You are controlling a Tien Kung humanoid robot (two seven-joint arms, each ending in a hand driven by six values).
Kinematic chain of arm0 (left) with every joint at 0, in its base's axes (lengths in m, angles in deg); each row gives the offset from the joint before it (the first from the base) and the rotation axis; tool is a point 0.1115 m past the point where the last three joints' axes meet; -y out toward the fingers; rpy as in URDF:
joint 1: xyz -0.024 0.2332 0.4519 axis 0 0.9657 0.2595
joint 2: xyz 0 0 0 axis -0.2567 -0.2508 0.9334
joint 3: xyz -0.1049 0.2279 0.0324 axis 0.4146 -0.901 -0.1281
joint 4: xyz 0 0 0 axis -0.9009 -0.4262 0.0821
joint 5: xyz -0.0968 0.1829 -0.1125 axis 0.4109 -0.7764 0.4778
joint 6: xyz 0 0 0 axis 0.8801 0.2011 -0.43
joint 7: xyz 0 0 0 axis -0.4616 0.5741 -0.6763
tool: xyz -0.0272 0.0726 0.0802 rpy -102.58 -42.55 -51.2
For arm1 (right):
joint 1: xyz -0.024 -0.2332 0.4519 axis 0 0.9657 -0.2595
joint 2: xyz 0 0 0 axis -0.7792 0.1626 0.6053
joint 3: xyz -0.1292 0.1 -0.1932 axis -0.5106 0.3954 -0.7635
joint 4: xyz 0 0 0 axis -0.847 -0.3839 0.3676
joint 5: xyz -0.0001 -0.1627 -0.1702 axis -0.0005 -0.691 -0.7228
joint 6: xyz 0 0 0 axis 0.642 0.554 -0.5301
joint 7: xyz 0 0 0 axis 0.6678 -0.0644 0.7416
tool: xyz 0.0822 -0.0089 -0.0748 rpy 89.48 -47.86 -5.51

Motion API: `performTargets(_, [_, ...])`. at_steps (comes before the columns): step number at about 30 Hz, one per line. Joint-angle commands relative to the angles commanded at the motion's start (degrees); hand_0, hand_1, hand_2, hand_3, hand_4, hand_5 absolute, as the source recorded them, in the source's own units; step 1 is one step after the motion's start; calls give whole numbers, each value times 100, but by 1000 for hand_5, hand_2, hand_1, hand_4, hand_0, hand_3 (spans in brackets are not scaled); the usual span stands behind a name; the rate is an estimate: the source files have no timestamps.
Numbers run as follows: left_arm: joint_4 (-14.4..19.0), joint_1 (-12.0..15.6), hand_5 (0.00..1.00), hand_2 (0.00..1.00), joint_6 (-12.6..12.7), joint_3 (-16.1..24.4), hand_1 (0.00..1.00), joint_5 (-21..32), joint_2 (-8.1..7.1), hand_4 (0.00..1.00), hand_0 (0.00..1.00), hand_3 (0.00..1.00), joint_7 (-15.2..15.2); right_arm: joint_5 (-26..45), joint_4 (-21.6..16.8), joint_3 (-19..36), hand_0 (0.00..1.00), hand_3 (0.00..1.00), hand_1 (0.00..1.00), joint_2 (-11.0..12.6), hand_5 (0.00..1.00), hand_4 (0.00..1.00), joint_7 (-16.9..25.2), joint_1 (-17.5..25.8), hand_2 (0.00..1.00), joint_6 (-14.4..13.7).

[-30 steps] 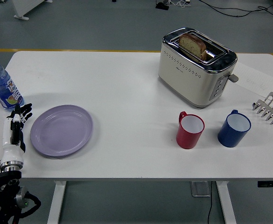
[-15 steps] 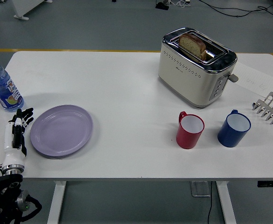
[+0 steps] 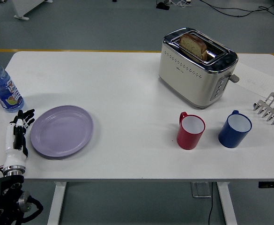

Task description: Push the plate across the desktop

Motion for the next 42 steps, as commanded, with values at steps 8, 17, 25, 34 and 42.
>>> performTargets(8, [-39,-118,998,791,5,-85,812,5,0,582,785,636,0,59,2,-33,632,608,600,2,395,358,16,-36,684,-2])
performTargets(17, [-174,-206,998,792,-1,-132,813,27,0,582,787,637,9,109,5,-61,632,608,599,9,395,358,31,-76,684,-5])
performTargets(25, [-186,-256,998,794,7,-201,814,103,0,578,785,639,22,137,8,-75,632,608,600,12,395,358,43,-101,683,-3])
performTargets(34, [-256,-284,998,799,6,-256,815,126,0,576,787,645,26,145,8,-77,631,609,599,9,394,358,41,-107,684,-6])
performTargets(42, [-267,-294,998,801,13,-375,817,231,0,574,788,646,41,132,10,-70,631,608,599,9,394,358,38,-109,683,0])
